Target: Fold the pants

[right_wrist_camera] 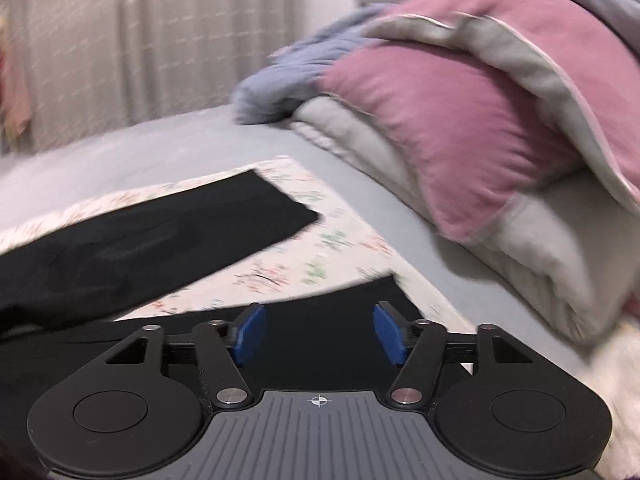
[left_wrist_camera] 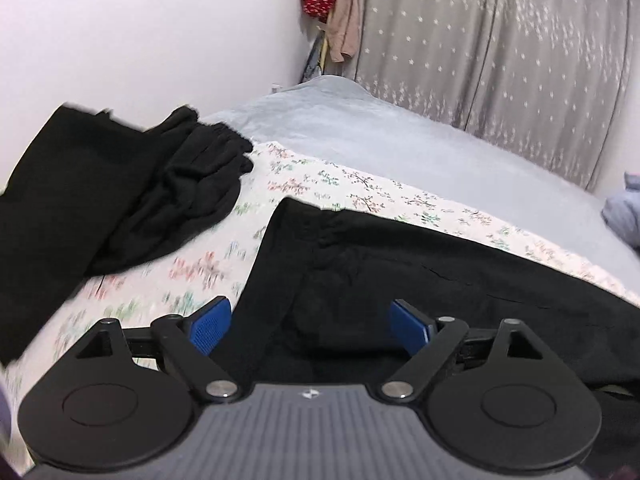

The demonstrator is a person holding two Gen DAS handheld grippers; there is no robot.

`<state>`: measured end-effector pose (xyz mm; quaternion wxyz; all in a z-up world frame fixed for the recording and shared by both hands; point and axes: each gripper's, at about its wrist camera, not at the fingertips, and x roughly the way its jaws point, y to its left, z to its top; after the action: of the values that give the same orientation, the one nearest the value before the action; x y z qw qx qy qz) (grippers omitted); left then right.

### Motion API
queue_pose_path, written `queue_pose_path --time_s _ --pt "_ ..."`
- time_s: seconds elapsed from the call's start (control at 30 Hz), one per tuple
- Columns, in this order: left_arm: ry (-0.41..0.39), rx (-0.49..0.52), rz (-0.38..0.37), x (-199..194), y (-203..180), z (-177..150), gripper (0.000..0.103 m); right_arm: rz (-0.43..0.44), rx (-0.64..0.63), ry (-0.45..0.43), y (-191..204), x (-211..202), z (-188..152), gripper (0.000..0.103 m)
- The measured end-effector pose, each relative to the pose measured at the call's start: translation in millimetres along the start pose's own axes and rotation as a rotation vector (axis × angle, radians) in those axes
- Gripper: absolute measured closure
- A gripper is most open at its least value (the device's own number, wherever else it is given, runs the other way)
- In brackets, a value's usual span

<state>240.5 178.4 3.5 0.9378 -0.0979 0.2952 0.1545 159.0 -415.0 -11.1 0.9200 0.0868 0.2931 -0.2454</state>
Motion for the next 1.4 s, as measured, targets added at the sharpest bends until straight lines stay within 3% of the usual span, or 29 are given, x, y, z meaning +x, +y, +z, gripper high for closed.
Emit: queue_pose_path --time_s 0.27,0.47,0.6,0.73,0.87,0.97,1.0,1.03,1.07,1.1,1.23,1.4 --pt "0.018 0.075 0.052 64 -30 35 0.008 0.123 -0.062 0.019 48 70 54 0.030" --pt "0.112 0.048 0.011 127 -54 47 0.007 0.138 -0.096 0.053 70 148 97 0.030" --pt "0.098 0.139 0.041 150 -77 47 0.009 0.103 -0.156 0.070 72 202 121 0.030" --pt "0.078 0.278 0.039 166 -106 39 0.021 0.106 -0.175 0.124 71 260 142 0.030" --pt "0.056 0.340 -0.014 167 -123 29 0.028 0.166 -0.140 0.150 69 301 153 0.030" --pt "0.066 0.339 -0.067 177 -125 29 0.054 0.144 -0.116 0.193 67 331 151 0.029" --pt "0.062 0.349 -0.089 177 -128 27 0.073 0.151 -0.100 0.178 66 334 147 0.034" --pt "0.057 0.374 -0.091 177 -133 26 0.085 0.161 -0.085 0.160 66 334 145 0.068" --pt "0.047 0.408 -0.074 177 -141 24 0.084 0.176 -0.076 0.143 68 332 143 0.091" --pt "0.035 0.437 -0.061 175 -146 21 0.084 0.170 -0.079 0.134 72 329 142 0.100" --pt "-0.011 0.421 -0.074 167 -139 32 0.084 0.130 -0.240 0.036 97 295 142 0.101" --pt "-0.113 0.344 -0.065 142 -126 64 0.084 0.125 -0.196 -0.158 81 231 169 0.101"
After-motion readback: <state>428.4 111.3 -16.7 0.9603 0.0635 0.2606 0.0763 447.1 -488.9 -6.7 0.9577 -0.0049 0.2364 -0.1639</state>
